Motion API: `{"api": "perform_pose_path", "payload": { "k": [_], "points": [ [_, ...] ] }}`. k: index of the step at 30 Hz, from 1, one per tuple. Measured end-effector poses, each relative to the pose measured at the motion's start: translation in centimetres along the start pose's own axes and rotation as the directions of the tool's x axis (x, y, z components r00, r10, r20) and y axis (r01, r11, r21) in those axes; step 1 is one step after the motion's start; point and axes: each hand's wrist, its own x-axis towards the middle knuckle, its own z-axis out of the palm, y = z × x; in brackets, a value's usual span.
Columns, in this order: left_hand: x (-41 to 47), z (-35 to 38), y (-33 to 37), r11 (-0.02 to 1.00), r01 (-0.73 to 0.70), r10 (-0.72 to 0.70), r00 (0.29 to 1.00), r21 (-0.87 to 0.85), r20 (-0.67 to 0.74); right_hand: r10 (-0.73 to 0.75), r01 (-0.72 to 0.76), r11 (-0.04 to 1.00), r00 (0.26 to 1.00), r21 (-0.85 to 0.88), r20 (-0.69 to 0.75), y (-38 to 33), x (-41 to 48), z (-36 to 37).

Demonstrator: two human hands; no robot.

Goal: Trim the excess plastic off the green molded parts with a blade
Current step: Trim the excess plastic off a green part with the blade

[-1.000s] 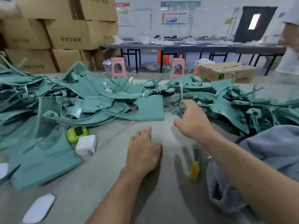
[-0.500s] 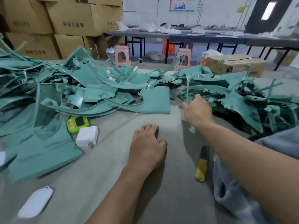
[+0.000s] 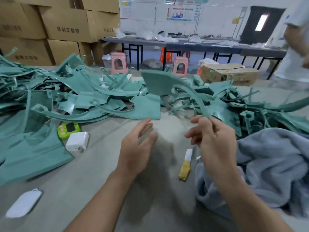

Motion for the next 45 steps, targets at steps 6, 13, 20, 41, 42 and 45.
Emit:
{"api": "perform_pose_path", "payload": {
  "k": [6,13,20,41,42,45],
  "points": [
    [-3.5,3.8,3.6,0.883,0.088,-0.064,0.996,-0.461,0.068,-0.264,0.476,0.654,0.872,-0.588,0.412,1.3,-6.6,-1.2],
    [-4.2,2.2,3.6,0.947,0.054,-0.092,0.990,-0.316,-0.106,-0.052,0.341,0.803,0.858,-0.489,0.512,1.1,-7.6,-1.5],
    [-3.5,-5.0,0.7,0.764,-0.242,0.296,0.955,0.599,0.008,0.208,0.098,0.476,0.953,-0.874,0.220,2.7,-5.0,-2.8],
    [-2.3,-1.5,0.2,0.926,0.131,-0.079,0.984,0.354,-0.158,0.222,0.288,0.366,0.896,-0.885,0.384,1.7,-4.6,-3.1],
    [-2.2,-1.7,0.2,0.929,0.121,-0.061,0.982,0.349,-0.178,0.227,0.292,0.348,0.896,-0.891,0.382,1.5,-4.6,-3.0],
    [-2.2,-2.4,-0.1,0.939,0.068,0.008,0.976,0.336,-0.220,0.233,0.317,0.260,0.896,-0.912,0.378,1.5,-4.3,-2.9]
  ]
}}
